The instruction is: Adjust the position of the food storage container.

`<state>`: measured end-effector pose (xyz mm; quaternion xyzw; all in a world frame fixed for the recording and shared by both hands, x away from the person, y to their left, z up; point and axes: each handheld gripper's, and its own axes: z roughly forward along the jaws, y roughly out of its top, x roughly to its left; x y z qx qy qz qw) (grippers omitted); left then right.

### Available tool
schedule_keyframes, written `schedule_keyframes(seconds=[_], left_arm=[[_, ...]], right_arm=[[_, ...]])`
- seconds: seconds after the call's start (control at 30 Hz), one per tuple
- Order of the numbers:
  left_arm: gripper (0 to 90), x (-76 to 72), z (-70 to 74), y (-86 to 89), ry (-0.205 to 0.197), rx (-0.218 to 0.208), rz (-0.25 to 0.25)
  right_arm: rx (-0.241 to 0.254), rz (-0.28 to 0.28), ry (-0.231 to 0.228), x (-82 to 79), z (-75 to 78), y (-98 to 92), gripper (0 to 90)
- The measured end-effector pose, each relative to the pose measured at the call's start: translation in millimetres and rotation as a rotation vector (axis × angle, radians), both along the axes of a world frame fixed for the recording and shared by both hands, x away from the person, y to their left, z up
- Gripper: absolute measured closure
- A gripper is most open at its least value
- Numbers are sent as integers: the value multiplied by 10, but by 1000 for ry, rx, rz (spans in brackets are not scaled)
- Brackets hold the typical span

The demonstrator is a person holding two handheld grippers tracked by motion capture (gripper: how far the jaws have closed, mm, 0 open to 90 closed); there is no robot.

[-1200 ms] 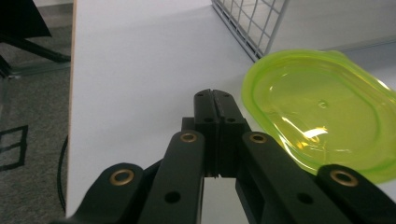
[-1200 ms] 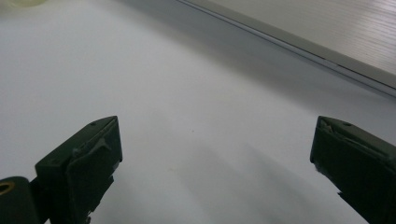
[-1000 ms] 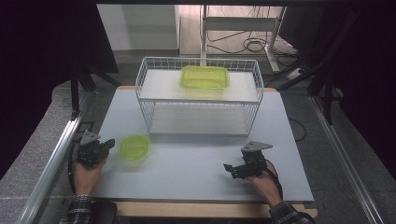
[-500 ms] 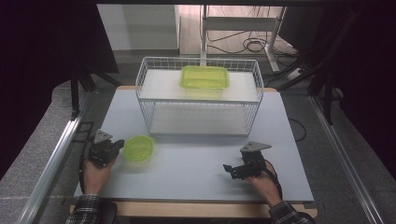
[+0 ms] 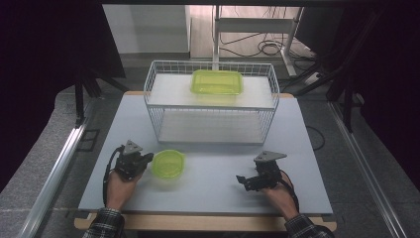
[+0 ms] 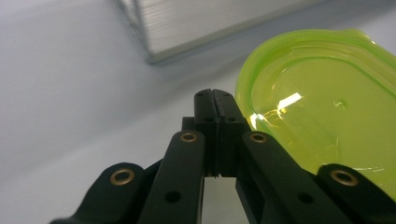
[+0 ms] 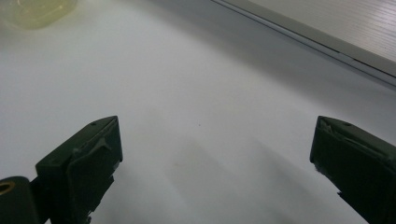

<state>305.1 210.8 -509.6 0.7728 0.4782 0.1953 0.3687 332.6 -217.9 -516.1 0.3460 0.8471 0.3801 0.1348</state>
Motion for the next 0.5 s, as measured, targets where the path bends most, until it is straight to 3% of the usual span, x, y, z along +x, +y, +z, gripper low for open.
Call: schedule_keyframes(seconds=[0.1, 0.2, 0.37, 0.5], left_arm=[[897, -22, 16, 14, 0, -3, 10], [897, -58, -24, 105, 39, -5, 20], [897, -121, -115, 107, 112, -1, -52], [897, -113, -150, 23, 136, 15, -104]], right_arm=[[0, 2, 0, -4, 4, 2, 24], [2, 2, -2, -8, 10, -1, 24], [-1, 4, -1, -7, 3, 5, 24], [-3, 6, -3, -12, 1, 17, 24]])
